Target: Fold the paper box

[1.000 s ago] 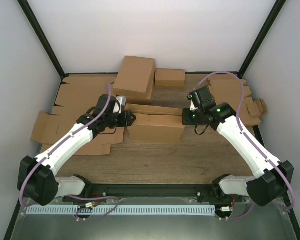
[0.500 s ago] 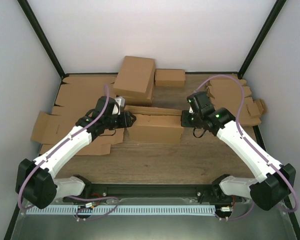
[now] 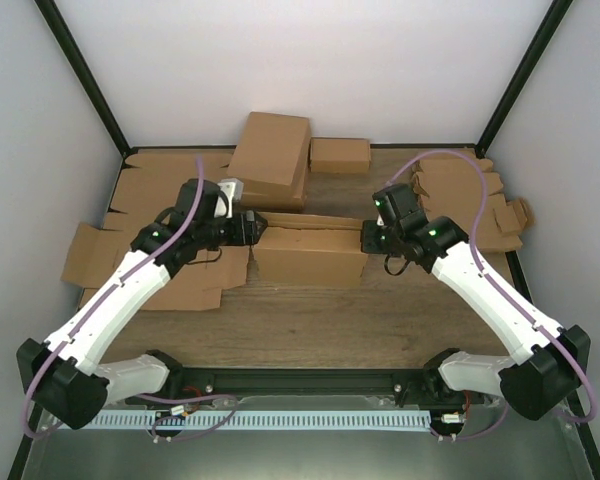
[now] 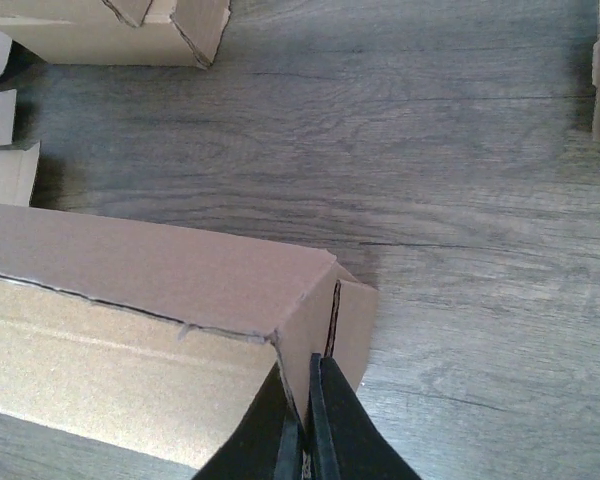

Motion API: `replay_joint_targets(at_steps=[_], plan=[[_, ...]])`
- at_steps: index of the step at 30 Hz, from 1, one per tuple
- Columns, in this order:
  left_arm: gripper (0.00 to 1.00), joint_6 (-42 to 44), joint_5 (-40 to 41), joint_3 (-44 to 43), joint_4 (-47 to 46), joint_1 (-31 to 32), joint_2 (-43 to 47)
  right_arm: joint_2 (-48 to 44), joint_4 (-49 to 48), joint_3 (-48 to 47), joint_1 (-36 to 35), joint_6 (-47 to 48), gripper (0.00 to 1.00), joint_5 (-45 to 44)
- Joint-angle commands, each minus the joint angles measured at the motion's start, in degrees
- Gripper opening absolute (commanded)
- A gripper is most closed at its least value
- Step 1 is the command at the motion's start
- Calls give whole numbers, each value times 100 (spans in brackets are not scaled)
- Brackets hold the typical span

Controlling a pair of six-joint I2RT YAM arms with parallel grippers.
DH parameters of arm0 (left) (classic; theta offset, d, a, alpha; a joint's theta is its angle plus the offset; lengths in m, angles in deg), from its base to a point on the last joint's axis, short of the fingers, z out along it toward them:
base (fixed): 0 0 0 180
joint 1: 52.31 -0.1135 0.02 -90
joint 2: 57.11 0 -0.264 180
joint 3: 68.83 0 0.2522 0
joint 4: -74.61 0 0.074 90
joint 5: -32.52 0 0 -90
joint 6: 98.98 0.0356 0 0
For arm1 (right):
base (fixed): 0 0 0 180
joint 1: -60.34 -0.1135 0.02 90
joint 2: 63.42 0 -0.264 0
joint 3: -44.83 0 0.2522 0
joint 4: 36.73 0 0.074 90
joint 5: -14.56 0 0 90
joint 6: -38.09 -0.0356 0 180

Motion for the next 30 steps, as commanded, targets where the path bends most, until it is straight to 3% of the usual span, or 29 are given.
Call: replay_joint_targets(at_steps=[1,5,12,15,21,29,30], plan=[[65,488,272,-187,600,10,-8,247,633,296,-112,-19,1,241],[55,746,393,-286,757,10,-181,262,594,280,-113,16,1,278],[67,1024,666,-441,720,5,-386,261,603,235,-116,59,1,284],[65,1132,641,-540,704,-10,-609,251,612,243,-112,78,1,274],[44,1172,717,-704,744,-18,-926,215,616,236,-118,97,1,270],[4,1176,1036,-924,1126,-17,-1008,192,606,218,-115,115,1,265],[4,1157,983,-962,1186,-17,-1006,196,603,217,-113,115,1,265]])
